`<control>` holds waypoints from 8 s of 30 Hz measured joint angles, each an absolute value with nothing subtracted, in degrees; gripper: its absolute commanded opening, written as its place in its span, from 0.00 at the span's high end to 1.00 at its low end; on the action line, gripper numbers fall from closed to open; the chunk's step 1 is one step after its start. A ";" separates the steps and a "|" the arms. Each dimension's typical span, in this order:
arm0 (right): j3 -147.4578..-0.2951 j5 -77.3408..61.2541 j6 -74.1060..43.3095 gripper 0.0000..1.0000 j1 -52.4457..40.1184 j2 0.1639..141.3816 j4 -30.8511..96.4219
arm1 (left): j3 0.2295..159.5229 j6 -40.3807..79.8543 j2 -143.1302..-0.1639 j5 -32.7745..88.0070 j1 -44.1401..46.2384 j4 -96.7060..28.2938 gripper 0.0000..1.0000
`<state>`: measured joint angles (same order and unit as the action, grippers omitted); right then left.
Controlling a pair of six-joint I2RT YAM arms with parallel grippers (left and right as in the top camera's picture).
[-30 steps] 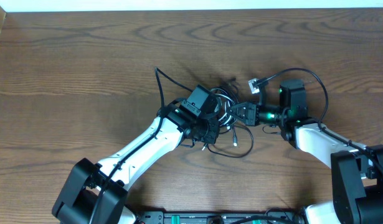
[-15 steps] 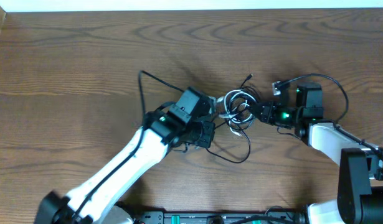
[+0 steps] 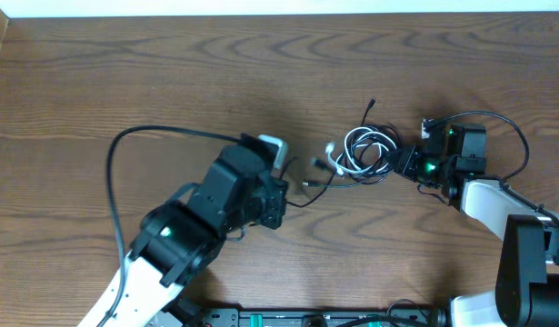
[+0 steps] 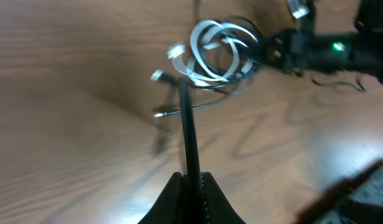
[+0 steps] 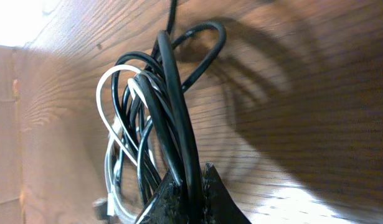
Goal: Untangle cables
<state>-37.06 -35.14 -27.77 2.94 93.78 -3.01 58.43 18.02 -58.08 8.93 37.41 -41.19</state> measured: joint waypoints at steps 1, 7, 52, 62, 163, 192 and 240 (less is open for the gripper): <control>-37.06 -34.83 -27.79 0.99 2.94 93.78 -2.96 | 58.43 18.02 -57.25 7.11 37.39 -41.71 0.92; -37.06 -34.17 -27.79 0.99 2.94 93.78 -2.87 | 58.43 18.22 -56.93 1.58 37.39 -43.48 0.92; -37.36 -35.83 -29.67 0.01 9.08 93.47 -0.01 | 66.37 20.75 -80.49 3.05 37.41 -38.94 0.04; -37.98 -26.46 -29.76 0.01 9.10 92.42 1.39 | 66.92 23.62 -80.25 2.66 38.17 -29.08 0.07; -37.76 -64.66 -13.61 0.01 -5.13 92.62 -23.73 | 67.59 9.13 -91.79 78.28 16.45 -25.71 0.92; -37.76 -66.67 -12.49 0.01 -5.43 92.62 -23.86 | 67.59 8.91 -91.79 82.19 16.45 -25.69 0.92; -37.67 -54.81 -15.38 0.99 -8.47 92.77 -19.07 | 67.59 8.97 -92.16 61.25 19.84 -26.41 0.24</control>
